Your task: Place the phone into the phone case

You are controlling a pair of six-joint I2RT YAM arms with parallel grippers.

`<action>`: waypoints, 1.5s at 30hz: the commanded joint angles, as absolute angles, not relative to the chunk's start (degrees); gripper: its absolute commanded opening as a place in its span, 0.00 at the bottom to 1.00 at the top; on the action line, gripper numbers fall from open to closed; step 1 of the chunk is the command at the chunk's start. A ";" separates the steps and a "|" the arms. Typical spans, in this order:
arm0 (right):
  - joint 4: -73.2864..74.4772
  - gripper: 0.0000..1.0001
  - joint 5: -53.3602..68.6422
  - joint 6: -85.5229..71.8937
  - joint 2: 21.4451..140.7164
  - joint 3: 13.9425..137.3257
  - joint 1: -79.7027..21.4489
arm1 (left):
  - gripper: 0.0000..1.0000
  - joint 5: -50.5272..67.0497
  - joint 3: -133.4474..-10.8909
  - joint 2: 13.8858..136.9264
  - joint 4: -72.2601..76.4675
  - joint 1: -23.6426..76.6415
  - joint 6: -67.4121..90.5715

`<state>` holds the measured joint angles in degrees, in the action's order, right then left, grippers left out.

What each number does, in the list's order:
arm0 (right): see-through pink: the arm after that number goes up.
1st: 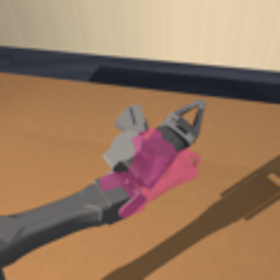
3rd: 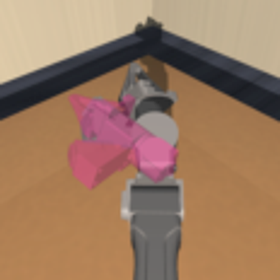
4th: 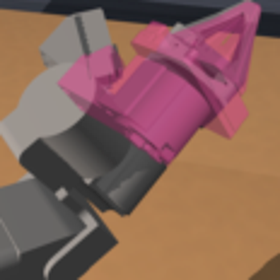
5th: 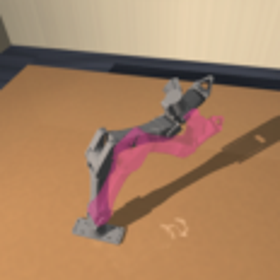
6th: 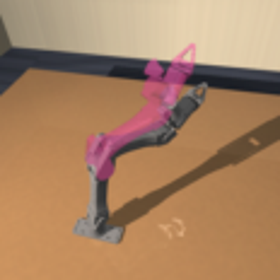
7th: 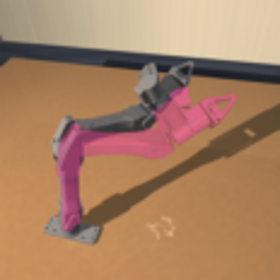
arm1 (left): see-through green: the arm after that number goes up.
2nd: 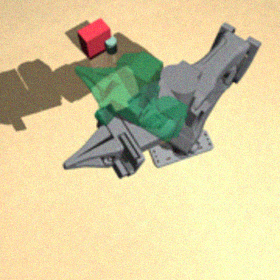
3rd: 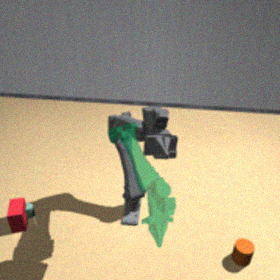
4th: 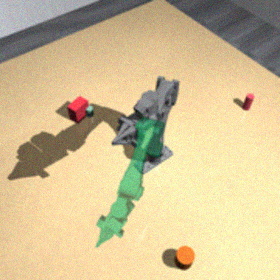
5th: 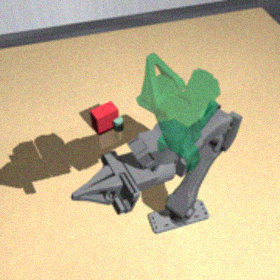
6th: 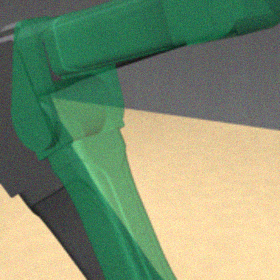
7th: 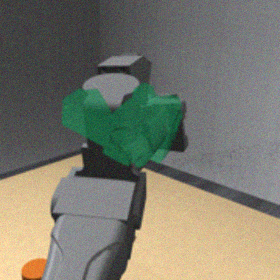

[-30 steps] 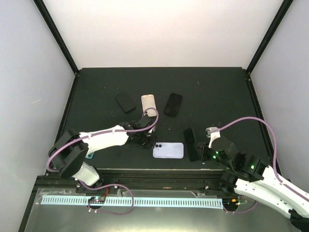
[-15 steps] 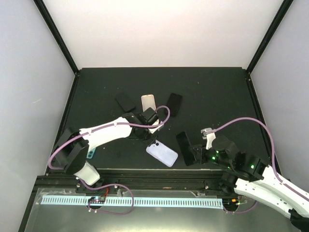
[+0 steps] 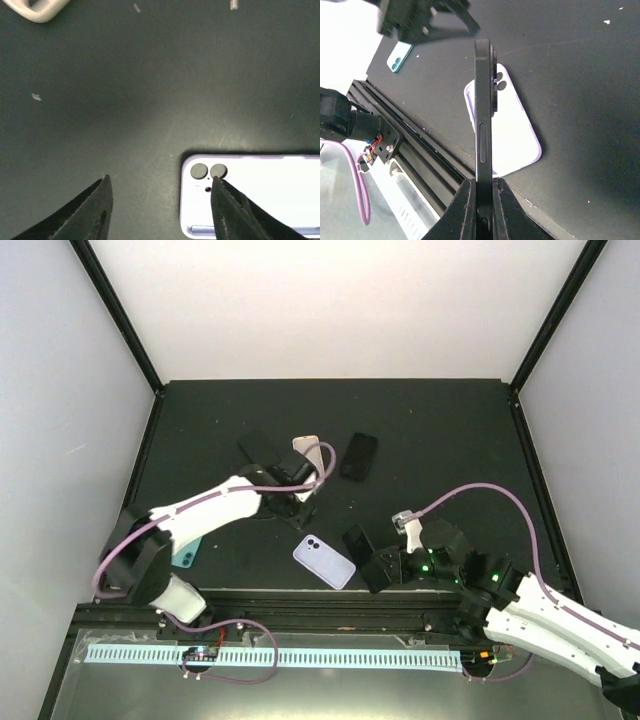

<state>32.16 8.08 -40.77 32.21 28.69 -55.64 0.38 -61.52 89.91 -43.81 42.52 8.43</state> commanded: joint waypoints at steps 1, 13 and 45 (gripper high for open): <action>22.68 0.01 10.17 -38.09 33.16 28.74 -55.81 | 0.59 4.57 -57.06 80.06 -37.44 37.21 13.72; 17.37 0.01 18.25 -27.45 49.42 34.67 -54.80 | 0.89 19.33 -36.11 55.11 -22.50 29.68 30.36; 3.29 0.01 39.75 -16.48 85.65 40.01 -44.07 | 0.63 30.36 -7.36 49.19 8.17 31.40 49.16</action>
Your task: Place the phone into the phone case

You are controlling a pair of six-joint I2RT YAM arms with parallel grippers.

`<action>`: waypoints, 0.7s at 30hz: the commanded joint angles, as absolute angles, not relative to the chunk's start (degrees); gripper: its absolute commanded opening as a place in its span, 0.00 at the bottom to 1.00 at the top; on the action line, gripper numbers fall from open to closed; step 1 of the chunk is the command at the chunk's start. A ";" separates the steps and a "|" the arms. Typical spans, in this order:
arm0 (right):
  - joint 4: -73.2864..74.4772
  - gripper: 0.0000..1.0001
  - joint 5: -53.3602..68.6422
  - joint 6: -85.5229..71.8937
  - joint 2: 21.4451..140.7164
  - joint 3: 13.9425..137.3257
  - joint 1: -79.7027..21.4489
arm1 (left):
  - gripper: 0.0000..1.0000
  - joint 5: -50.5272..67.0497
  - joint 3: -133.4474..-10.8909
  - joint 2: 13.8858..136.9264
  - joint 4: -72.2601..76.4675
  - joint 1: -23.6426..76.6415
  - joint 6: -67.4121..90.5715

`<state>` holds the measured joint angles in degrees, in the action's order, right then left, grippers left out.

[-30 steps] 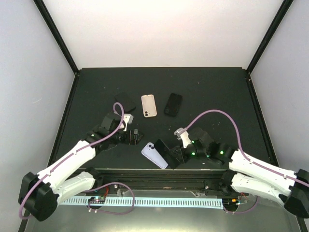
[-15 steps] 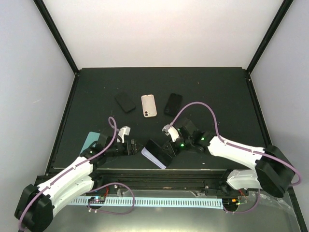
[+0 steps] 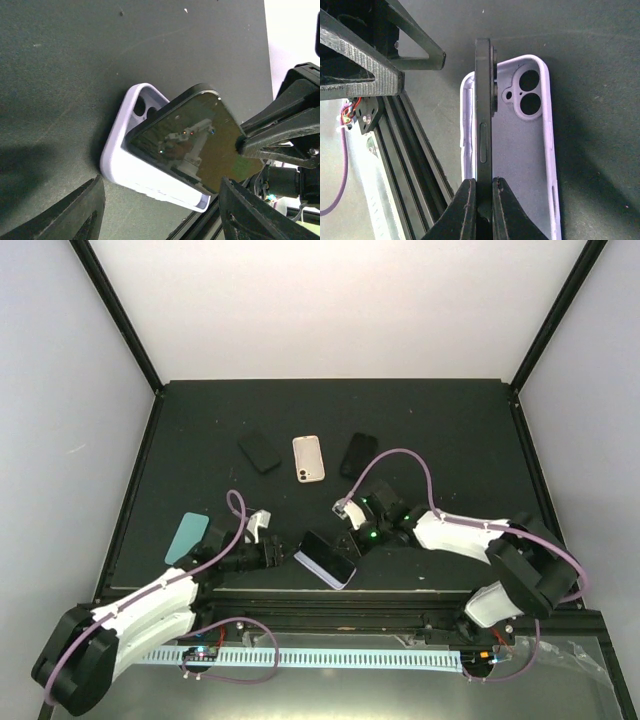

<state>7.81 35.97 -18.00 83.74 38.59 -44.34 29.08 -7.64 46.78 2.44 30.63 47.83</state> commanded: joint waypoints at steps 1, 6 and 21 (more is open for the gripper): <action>2.29 0.01 40.06 -16.56 86.35 39.73 -44.04 | 0.62 30.34 -7.18 50.23 9.36 31.76 49.51; 0.02 0.01 39.87 -18.05 89.58 39.22 -44.12 | 0.54 29.68 -7.18 57.19 15.69 34.68 51.76; -6.68 0.01 39.46 -21.55 91.90 36.22 -44.09 | 0.56 25.20 -10.31 55.83 5.69 36.78 49.03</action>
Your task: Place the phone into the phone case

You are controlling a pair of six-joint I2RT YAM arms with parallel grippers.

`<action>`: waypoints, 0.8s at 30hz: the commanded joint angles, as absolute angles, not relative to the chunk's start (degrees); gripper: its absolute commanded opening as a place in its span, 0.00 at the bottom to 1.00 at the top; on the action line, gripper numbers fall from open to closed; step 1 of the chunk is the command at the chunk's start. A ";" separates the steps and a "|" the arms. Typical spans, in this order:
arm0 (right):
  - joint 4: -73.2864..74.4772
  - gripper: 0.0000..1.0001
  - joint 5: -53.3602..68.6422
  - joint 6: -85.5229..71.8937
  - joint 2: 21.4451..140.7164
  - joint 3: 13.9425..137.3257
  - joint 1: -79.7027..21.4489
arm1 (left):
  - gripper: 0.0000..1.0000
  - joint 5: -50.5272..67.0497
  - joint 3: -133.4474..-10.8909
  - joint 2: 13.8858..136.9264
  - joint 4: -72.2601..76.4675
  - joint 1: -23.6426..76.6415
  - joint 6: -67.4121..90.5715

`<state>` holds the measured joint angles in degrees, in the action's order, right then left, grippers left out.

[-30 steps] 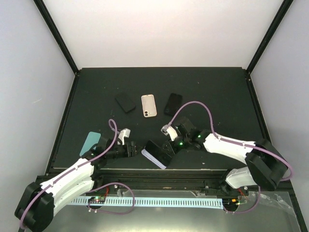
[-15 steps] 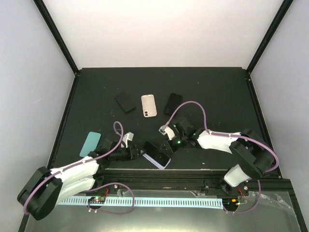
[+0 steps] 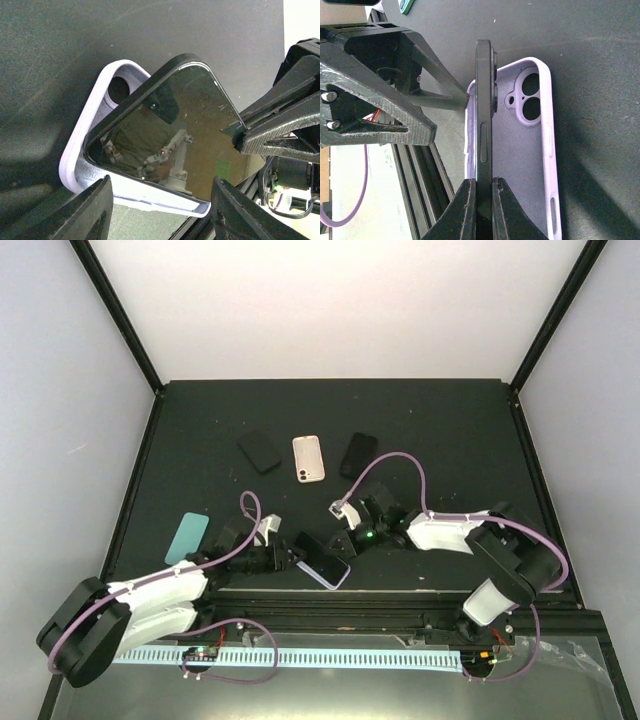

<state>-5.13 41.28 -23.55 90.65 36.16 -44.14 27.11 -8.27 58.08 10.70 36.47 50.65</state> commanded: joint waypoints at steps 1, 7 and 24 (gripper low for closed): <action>-6.00 0.01 39.39 -20.84 92.02 36.48 -44.04 | 0.57 25.25 -10.09 55.18 4.75 36.74 48.88; -4.99 0.02 41.80 -18.94 94.10 37.18 -44.11 | 0.57 25.36 -7.09 50.96 2.39 36.91 49.97; -4.92 0.02 41.83 -20.35 95.95 37.71 -43.99 | 0.56 23.87 -6.04 54.09 4.21 38.91 53.11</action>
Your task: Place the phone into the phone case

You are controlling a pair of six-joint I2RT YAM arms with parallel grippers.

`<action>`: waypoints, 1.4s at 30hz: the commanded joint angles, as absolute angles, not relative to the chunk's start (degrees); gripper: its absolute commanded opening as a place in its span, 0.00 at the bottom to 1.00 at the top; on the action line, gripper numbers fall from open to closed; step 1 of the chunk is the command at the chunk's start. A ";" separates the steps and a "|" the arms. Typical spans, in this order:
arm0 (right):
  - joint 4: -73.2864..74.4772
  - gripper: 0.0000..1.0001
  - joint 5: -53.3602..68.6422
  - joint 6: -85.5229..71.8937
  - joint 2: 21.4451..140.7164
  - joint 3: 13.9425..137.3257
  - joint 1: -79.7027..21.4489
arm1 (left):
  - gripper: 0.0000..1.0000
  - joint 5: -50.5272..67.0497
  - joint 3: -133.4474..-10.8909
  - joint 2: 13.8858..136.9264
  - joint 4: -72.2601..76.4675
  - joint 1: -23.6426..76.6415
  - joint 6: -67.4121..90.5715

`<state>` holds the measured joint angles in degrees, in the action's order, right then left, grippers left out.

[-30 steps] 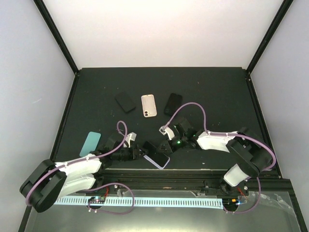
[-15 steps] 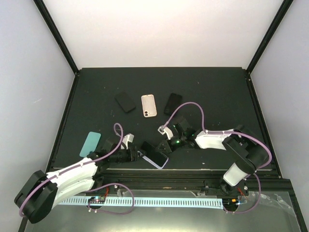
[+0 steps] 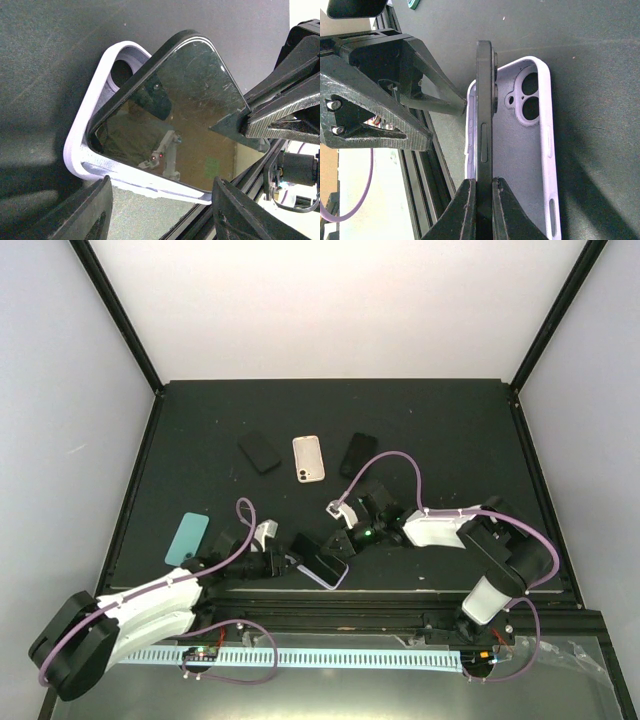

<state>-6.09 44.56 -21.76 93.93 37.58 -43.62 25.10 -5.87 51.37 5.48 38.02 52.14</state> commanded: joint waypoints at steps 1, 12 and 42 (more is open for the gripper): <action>-4.90 0.02 41.52 -20.31 96.30 37.71 -44.00 | 0.56 23.98 -6.31 55.06 4.35 39.12 53.10; -4.55 0.02 41.68 -20.38 100.14 38.90 -43.57 | 0.58 21.27 -6.63 60.90 8.96 42.57 56.07; 1.93 0.53 30.73 -27.08 92.42 39.69 -43.55 | 0.52 16.43 -9.03 54.28 -3.67 42.80 56.17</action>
